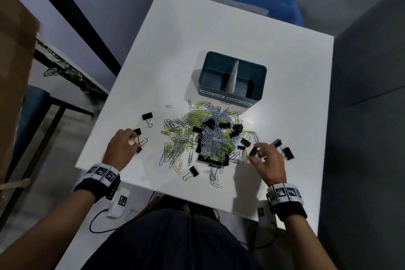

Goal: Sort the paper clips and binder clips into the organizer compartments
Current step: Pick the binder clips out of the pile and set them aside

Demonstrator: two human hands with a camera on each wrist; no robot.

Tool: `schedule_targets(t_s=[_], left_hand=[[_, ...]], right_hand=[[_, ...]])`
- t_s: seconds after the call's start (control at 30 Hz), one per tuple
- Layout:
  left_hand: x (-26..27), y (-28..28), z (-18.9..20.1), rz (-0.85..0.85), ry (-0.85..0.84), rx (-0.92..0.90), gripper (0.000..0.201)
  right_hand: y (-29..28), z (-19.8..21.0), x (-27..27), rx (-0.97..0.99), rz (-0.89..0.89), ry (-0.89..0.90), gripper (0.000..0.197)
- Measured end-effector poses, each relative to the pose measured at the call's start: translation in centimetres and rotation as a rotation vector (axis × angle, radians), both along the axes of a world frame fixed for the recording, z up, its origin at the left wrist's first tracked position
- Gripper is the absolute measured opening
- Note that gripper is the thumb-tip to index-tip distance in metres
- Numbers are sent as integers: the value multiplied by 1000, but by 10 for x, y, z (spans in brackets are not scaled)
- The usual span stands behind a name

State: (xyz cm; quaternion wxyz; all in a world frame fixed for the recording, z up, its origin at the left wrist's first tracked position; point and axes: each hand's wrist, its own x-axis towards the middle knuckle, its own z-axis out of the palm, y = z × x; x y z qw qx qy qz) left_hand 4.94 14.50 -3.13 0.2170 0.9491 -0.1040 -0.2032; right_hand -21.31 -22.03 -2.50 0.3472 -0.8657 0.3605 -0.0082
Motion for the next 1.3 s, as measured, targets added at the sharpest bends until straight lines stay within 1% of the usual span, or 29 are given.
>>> schedule_targets(t_s=[0.07, 0.1, 0.17, 0.23, 0.3, 0.37, 0.4, 0.47, 0.53, 0.6, 0.63, 0.73, 0.8, 0.93, 1.0, 1.07, 1.17, 1.23, 1.3], left_hand=[[-7, 0, 2, -72, -78, 29, 26], [-13, -1, 4, -118, -104, 17, 25], [-30, -7, 8, -254, -104, -32, 20], [-49, -15, 10, -470, -70, -42, 22], [-68, -24, 10, -727, -42, -20, 26], [-85, -36, 9, -974, -46, 23, 32], [-93, -45, 9, -1064, -44, 36, 36], [-106, -60, 8, -1190, -57, 55, 47], [-112, -72, 5, -1262, -140, 74, 60], [-113, -81, -2, -1257, -216, 79, 65], [-112, -85, -6, -1245, -224, 72, 62], [-110, -96, -10, -1224, -236, 79, 44], [-110, -102, -9, -1217, -259, 66, 38], [-112, -112, -9, -1167, -273, 9, 33], [-112, -114, -10, -1120, -247, -48, 31], [-109, -116, -7, -1067, -224, -102, 30], [-101, -118, 3, -940, -187, -205, 28], [-92, -114, 10, -823, -193, -267, 25], [-77, -107, 15, -672, -178, -327, 22]], right_hand=[[-13, -2, -10, -44, -58, 14, 35], [-19, -3, -15, -71, -92, 52, 35], [-27, -4, -23, -113, -171, 176, 35], [-32, -7, -30, -154, -213, 278, 34], [-35, -14, -35, -157, -225, 326, 32], [-36, -19, -36, -145, -224, 354, 28], [-35, -20, -35, -145, -216, 369, 28], [-29, -19, -34, -193, -200, 370, 30], [-18, -17, -32, -270, -187, 314, 31], [0, -15, -30, -269, -108, 232, 34], [12, -14, -27, -234, -43, 199, 34], [47, -15, -14, -121, 170, 136, 31], [65, -16, -3, -106, 246, 131, 34], [82, -19, 17, -100, 207, 211, 47], [83, -18, 23, -112, 192, 236, 48], [85, -19, 26, -145, 206, 234, 43], [91, -21, 30, -182, 253, 214, 26], [93, -22, 32, -189, 261, 191, 17], [91, -20, 33, -171, 253, 174, 16]])
